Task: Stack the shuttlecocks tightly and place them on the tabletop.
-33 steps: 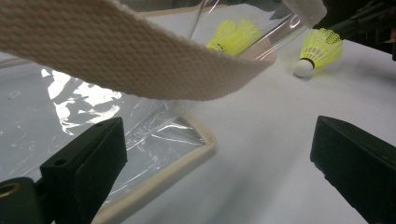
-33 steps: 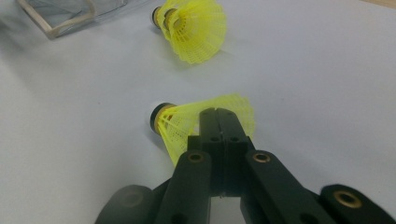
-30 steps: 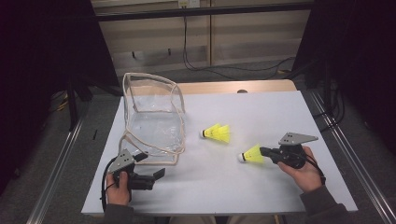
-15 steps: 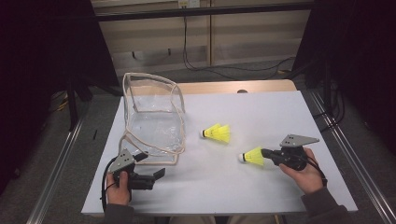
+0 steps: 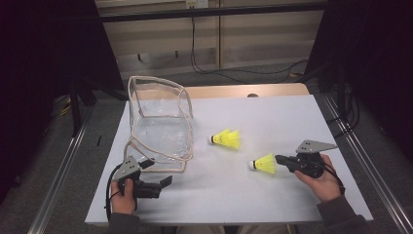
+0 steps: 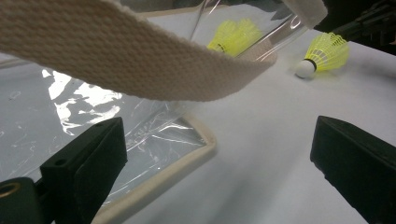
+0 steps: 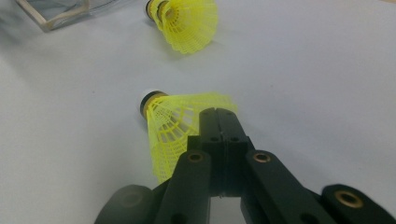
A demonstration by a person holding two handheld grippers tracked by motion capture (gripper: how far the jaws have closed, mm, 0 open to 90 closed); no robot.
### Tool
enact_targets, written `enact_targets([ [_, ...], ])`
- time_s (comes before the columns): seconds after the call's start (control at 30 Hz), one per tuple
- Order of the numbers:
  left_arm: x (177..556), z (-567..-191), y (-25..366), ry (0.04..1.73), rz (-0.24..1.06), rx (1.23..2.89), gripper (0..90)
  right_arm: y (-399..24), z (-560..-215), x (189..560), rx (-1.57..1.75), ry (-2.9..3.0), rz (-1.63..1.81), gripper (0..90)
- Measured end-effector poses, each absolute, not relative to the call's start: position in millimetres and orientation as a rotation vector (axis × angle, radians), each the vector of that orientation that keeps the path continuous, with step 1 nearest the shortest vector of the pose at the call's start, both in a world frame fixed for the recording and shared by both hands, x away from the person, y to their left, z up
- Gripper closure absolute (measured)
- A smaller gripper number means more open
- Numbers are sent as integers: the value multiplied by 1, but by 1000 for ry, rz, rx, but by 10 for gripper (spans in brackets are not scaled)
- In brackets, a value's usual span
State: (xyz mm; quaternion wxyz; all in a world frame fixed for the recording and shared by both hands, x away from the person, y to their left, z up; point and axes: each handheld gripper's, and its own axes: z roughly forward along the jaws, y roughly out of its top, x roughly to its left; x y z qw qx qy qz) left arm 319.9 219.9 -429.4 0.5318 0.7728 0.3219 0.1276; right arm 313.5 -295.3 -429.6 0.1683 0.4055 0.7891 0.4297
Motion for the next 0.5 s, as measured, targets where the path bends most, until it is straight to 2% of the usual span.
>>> enact_targets([
  [0.23, 320, -429, 219, 769, 303, 1841, 36, -299, -429, 312, 1174, 2226, 1232, 869],
  [0.5, 320, -429, 219, 767, 303, 1846, 37, -303, -426, 308, 1197, 2205, 1252, 758],
])
